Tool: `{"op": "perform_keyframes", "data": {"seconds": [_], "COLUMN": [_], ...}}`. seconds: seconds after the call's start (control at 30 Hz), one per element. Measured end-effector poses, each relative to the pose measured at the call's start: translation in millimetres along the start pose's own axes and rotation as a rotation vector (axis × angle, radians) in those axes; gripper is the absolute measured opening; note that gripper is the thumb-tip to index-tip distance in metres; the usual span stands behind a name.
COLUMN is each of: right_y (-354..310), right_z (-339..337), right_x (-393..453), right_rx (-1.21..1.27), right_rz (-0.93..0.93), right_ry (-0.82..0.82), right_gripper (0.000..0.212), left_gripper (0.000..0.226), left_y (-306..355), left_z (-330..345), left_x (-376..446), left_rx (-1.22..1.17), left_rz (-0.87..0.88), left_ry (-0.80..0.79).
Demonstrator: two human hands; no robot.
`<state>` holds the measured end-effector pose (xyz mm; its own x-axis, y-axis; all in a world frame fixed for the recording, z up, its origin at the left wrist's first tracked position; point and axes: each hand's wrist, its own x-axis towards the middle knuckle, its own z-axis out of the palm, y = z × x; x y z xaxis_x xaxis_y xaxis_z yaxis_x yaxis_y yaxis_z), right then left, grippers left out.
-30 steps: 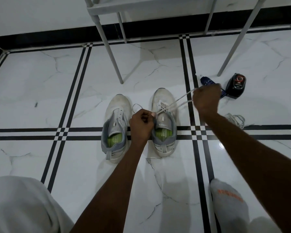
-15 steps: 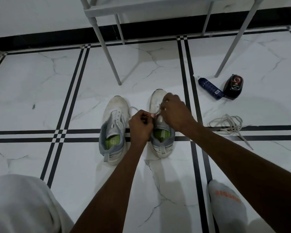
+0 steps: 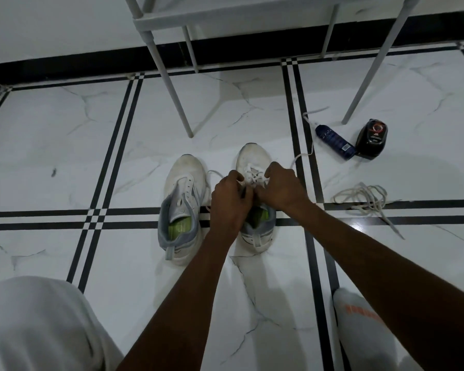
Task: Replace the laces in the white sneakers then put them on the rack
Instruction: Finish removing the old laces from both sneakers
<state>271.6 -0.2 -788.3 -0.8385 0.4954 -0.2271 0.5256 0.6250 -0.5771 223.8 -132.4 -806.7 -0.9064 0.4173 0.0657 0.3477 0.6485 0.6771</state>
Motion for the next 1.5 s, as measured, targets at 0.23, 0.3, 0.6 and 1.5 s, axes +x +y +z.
{"op": "perform_keyframes", "data": {"seconds": [0.23, 0.3, 0.6, 1.5], "right_y": [23.9, 30.7, 24.1, 33.8], "right_z": [-13.6, -13.9, -23.1, -28.5], "right_x": [5.7, 4.2, -0.7, -0.6], "right_rx": [0.153, 0.243, 0.448, 0.509], "right_rz": [0.039, 0.130, 0.162, 0.237], "right_ry": [0.072, 0.027, -0.069, -0.110], "right_gripper": [0.013, 0.013, 0.006, 0.010], "left_gripper": [0.019, 0.018, 0.032, 0.011], "left_y": [-24.9, -23.1, 9.4, 0.3], "left_z": [-10.9, -5.9, -0.1, -22.2], "left_x": [4.5, 1.5, 19.5, 46.8], "left_rx": [-0.010, -0.102, 0.324, 0.180], "left_rz": [-0.135, -0.237, 0.318, -0.251], "left_ry": [0.061, 0.079, -0.082, 0.401]}}
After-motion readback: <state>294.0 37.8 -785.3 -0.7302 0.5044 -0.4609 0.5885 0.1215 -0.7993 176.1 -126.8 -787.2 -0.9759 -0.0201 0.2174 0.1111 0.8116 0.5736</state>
